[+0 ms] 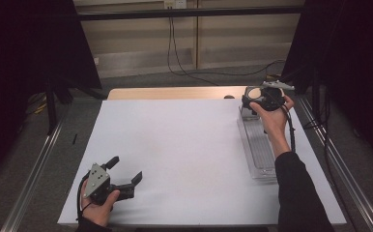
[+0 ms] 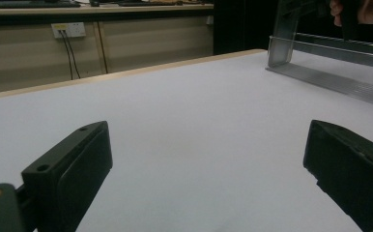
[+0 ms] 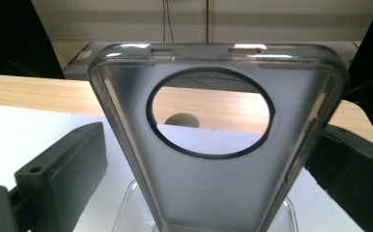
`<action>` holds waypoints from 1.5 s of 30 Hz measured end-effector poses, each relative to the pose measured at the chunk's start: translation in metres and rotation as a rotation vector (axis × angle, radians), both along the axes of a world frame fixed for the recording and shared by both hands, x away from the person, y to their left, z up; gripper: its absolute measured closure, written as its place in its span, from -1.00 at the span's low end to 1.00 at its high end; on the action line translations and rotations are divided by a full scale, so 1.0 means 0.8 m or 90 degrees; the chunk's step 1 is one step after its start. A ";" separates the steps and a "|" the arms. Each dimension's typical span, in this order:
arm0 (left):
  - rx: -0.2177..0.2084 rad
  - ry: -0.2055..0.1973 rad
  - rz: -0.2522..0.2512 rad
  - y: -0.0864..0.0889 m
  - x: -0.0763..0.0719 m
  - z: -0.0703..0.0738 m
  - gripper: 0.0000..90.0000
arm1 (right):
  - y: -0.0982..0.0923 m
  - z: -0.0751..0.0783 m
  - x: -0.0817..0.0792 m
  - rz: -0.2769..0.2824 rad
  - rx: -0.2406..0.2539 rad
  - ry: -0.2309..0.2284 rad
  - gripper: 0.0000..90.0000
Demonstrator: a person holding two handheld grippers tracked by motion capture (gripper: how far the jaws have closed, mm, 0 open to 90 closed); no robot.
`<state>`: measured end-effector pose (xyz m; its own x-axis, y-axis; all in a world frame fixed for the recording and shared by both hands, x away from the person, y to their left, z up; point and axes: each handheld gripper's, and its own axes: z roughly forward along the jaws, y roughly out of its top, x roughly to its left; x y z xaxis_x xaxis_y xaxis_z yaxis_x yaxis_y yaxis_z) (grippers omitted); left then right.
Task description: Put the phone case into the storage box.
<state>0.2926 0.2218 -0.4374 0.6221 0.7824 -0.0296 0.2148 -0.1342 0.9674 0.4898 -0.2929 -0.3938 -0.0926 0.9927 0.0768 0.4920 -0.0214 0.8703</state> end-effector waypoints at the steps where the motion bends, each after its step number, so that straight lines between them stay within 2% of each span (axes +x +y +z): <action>1: 0.000 0.000 0.000 0.000 0.000 0.000 -0.92 | 0.000 0.000 0.000 0.000 0.000 0.000 -0.97; 10: 0.002 -0.002 0.000 0.001 0.000 0.000 -0.92 | -0.002 0.008 -0.002 0.007 0.009 -0.030 -0.98; 12: -0.002 -0.002 0.000 0.000 0.000 0.000 -0.92 | -0.001 0.007 -0.002 0.013 0.000 -0.025 -0.98; 19: -0.003 -0.002 -0.004 0.000 0.000 0.000 -0.92 | -0.003 0.005 -0.005 0.015 0.005 -0.024 -0.99; 22: 0.000 0.000 -0.003 0.000 0.000 0.000 -0.93 | -0.004 0.004 -0.007 0.014 0.007 -0.014 -0.98; 33: 0.001 0.000 -0.006 0.000 0.000 0.000 -0.93 | -0.007 0.000 -0.016 0.024 0.018 -0.028 -0.99; 40: -0.002 -0.003 0.017 0.001 0.000 0.000 -0.93 | -0.011 0.002 -0.028 0.024 0.035 -0.047 -0.98; 45: -0.003 -0.003 0.023 0.001 -0.001 0.001 -0.93 | -0.016 0.002 -0.035 0.027 0.032 -0.052 -0.99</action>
<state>0.2921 0.2222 -0.4366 0.5936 0.8042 -0.0308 0.2154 -0.1219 0.9689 0.4620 -0.3057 -0.3923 -0.1417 0.9829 0.1174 0.4213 -0.0475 0.9057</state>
